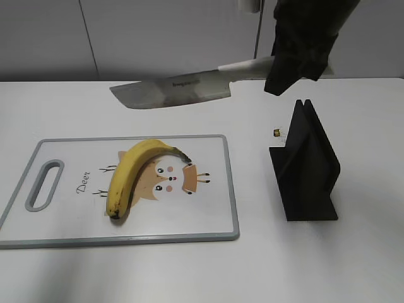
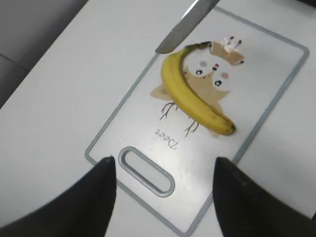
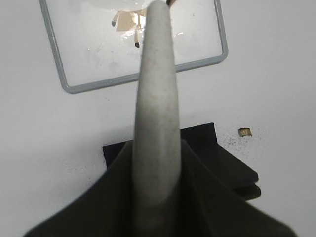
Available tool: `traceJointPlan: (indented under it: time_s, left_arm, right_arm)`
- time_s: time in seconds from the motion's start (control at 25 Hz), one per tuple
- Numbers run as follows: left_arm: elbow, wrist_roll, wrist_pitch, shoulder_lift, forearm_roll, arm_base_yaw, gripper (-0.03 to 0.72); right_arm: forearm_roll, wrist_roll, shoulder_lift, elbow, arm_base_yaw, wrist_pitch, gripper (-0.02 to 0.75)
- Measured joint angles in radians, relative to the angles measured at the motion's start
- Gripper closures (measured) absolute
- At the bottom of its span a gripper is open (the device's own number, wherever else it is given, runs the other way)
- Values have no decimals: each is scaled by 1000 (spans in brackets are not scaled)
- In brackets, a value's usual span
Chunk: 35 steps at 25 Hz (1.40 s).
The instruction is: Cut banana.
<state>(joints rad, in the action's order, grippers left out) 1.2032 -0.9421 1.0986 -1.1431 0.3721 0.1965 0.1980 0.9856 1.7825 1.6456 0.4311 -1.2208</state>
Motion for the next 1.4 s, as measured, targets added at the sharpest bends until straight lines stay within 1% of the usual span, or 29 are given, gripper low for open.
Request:
traceJointPlan:
  time_s: [0.08, 0.16, 0.24, 0.36, 0.48, 0.6, 0.76, 1.0, 1.4]
  left_arm:
    - [59, -16, 42, -76, -61, 55, 87]
    - [107, -21, 76, -145, -149, 106, 89]
    - [135, -22, 94, -196, -192, 142, 92]
    - [144, -51, 106, -248, -201, 178, 93]
    - [144, -113, 101, -269, -201, 203, 94]
    - [146, -199, 92, -270, -201, 210, 94]
    - [146, -234, 90, -271, -198, 210, 94]
    - [147, -243, 101, -303, -173, 210, 99]
    - [147, -243, 118, -329, -157, 210, 100]
  right_arm:
    - [24, 26, 18, 6, 0, 0, 575]
    - [71, 69, 27, 6, 0, 0, 575]
    - [119, 109, 30, 7, 0, 0, 575]
    - [173, 143, 31, 7, 0, 0, 575]
    - [234, 202, 32, 7, 0, 0, 575]
    - [295, 251, 32, 8, 2, 1, 575]
    - [313, 277, 32, 8, 13, 2, 575]
    - [326, 293, 34, 8, 60, 2, 575]
    - [340, 283, 67, 8, 63, 33, 575]
